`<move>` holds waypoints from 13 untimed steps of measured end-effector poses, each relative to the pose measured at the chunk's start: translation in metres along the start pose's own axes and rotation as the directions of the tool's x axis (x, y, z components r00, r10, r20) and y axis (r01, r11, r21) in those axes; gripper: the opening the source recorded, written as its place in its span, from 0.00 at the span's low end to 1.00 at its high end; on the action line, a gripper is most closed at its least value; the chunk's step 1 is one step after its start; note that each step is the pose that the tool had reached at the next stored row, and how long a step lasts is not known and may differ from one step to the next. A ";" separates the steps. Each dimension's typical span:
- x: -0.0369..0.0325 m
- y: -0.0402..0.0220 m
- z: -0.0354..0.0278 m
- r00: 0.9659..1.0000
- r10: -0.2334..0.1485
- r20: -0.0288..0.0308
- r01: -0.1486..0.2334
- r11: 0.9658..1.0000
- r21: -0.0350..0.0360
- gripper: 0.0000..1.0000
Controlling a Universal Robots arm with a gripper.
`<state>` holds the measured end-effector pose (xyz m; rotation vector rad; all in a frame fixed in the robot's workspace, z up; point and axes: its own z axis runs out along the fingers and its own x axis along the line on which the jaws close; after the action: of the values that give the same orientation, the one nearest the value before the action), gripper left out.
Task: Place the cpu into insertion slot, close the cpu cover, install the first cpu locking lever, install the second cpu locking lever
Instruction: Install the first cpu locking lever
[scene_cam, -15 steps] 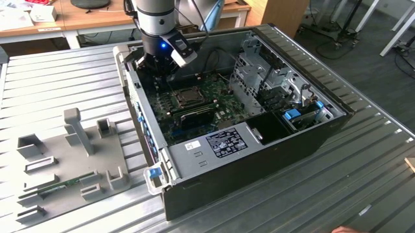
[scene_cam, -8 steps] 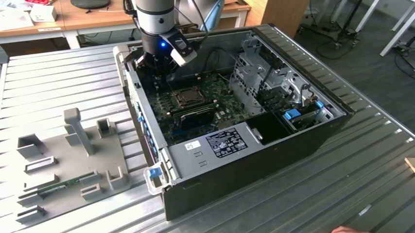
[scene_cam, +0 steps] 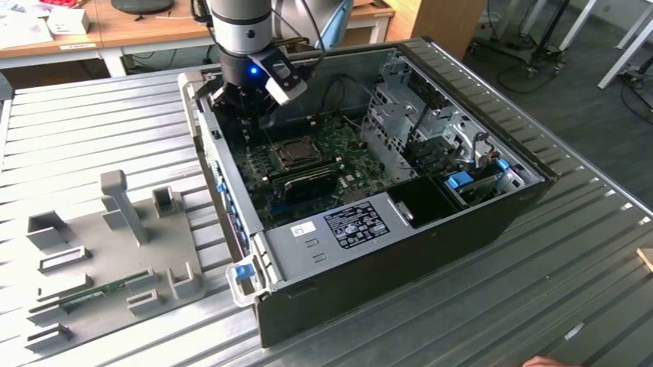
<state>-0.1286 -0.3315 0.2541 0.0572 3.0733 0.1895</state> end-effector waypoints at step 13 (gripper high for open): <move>-0.0004 0.0102 0.0020 1.000 0.002 0.000 -0.002 1.000 -0.028 0.10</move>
<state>-0.1277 -0.3212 0.2533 0.0583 3.0698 0.2318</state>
